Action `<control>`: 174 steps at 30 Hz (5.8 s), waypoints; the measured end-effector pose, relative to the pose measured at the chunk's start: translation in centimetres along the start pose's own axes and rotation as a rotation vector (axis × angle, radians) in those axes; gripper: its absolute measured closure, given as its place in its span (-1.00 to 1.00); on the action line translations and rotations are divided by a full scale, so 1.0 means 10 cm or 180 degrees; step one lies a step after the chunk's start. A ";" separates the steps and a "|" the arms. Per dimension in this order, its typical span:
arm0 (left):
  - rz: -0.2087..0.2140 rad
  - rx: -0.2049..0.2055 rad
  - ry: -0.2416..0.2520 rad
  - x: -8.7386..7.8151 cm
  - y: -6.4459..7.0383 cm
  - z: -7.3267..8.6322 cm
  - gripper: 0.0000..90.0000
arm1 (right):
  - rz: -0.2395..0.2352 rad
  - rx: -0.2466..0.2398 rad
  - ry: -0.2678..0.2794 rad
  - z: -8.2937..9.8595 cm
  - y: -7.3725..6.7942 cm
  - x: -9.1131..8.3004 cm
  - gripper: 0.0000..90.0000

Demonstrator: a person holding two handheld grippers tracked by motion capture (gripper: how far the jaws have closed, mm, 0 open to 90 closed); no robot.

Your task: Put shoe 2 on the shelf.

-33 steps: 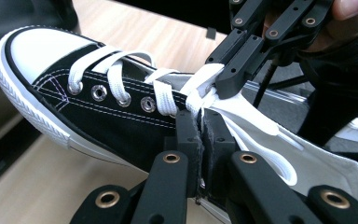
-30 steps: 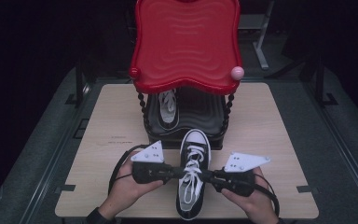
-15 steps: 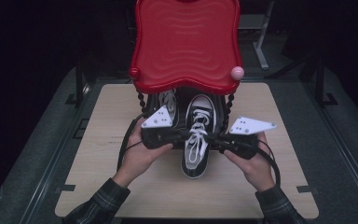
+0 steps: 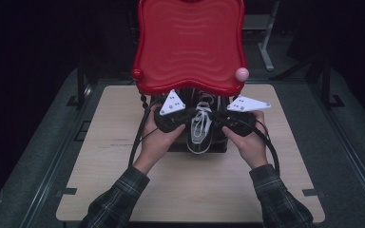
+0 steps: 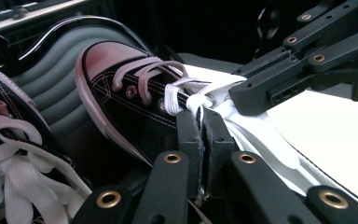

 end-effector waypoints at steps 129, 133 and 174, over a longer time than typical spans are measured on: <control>0.0093 -0.0167 -0.0532 0.05 0.22 0.54 0.05 | 0.0167 0.0223 -0.0325 0.66 -0.17 -0.15 0.08; 0.0255 -0.0243 -0.0561 -0.04 0.22 0.58 -0.20 | 0.0108 0.0227 -0.0333 0.72 -0.19 -0.24 -0.10; -0.0338 -0.0762 -0.1216 -1.41 -0.50 2.05 -0.42 | 0.0287 0.0580 -0.1182 2.03 0.06 -1.04 -0.34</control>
Point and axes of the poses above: each handheld gripper's, and its own axes: x roughly forward along the jaws, z roughly out of its underside, y roughly to its right, the point moved 5 cm from there along x, roughly forward along the jaws, and after that the axes turned 11 degrees about -x, right-handed, at the moved point
